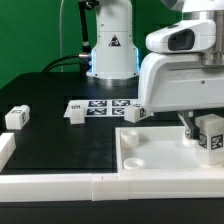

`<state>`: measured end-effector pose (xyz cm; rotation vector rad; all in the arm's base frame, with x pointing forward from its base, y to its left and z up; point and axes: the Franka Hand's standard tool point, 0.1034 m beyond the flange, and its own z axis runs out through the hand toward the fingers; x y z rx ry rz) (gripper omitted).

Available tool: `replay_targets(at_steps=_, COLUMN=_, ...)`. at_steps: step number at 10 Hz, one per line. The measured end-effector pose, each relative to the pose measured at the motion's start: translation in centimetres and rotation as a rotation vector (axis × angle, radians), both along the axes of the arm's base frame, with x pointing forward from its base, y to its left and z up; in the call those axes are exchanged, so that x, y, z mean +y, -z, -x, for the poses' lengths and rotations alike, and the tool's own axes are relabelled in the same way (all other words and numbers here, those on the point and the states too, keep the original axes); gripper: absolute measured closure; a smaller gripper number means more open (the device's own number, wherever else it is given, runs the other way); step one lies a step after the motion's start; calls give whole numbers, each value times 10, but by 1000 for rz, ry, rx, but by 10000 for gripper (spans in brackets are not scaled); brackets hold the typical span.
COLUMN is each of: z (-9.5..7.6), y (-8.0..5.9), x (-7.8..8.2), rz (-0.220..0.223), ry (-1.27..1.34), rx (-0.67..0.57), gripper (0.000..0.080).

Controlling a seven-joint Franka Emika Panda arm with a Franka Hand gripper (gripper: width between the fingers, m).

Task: Assemble one leg

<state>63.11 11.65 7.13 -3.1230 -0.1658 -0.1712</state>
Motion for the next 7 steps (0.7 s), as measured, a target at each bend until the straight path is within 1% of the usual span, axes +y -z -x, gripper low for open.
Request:
replay_targets(at_steps=1, z=0, y=0, x=0, rz=0, ry=0, rx=0, gripper=504)
replay_targets(at_steps=2, z=0, y=0, x=1, rz=-10, ry=61, rx=2, gripper=509)
replay_targets(at_steps=4, z=1, y=1, x=3, rz=-39, ry=348, rx=8, gripper=509)
replay_targets(at_steps=6, z=2, y=2, x=1, rz=-63, ry=594, rx=15, gripper=509)
replay_targets(at_steps=7, z=2, y=2, x=1, rz=-72, ry=677, rx=16, gripper=509)
